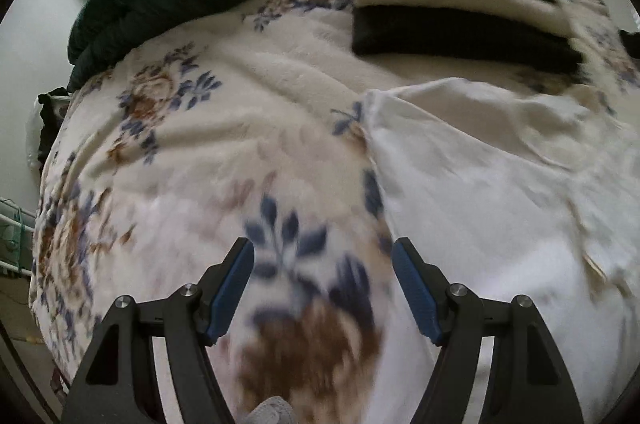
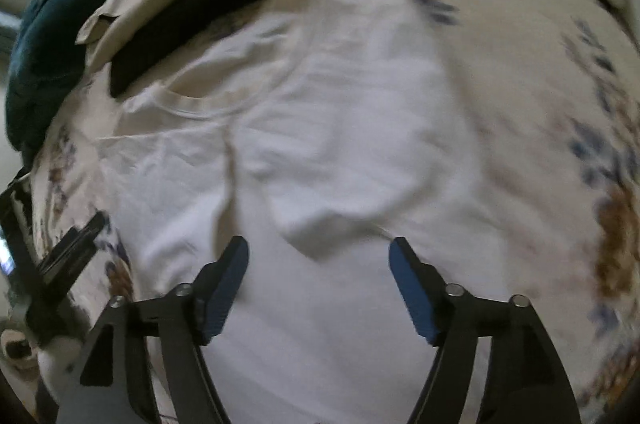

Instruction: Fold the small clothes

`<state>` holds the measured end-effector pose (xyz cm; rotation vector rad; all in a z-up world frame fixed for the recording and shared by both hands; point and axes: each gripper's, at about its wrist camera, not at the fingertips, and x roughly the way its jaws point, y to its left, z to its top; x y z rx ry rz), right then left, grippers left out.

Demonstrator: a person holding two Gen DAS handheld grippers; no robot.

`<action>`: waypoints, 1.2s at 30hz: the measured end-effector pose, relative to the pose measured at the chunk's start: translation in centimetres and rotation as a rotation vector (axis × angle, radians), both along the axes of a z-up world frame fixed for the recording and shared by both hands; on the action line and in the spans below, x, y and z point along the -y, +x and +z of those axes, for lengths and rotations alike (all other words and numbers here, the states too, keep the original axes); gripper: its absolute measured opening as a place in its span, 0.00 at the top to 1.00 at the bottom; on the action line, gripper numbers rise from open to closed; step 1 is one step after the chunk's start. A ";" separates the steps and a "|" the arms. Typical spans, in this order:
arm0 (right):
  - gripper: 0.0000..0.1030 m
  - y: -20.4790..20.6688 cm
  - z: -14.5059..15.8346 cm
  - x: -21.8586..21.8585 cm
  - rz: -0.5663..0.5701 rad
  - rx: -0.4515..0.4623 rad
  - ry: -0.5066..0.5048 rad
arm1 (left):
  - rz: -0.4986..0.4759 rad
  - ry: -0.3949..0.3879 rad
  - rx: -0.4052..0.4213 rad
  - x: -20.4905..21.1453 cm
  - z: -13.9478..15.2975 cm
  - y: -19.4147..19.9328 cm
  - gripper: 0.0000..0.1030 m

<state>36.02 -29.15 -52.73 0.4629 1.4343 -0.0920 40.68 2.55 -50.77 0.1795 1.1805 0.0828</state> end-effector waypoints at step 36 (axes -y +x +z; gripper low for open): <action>0.21 -20.1 -1.1 33.1 0.062 -0.242 0.020 | 0.133 -0.078 -0.551 25.2 -6.4 -34.4 0.32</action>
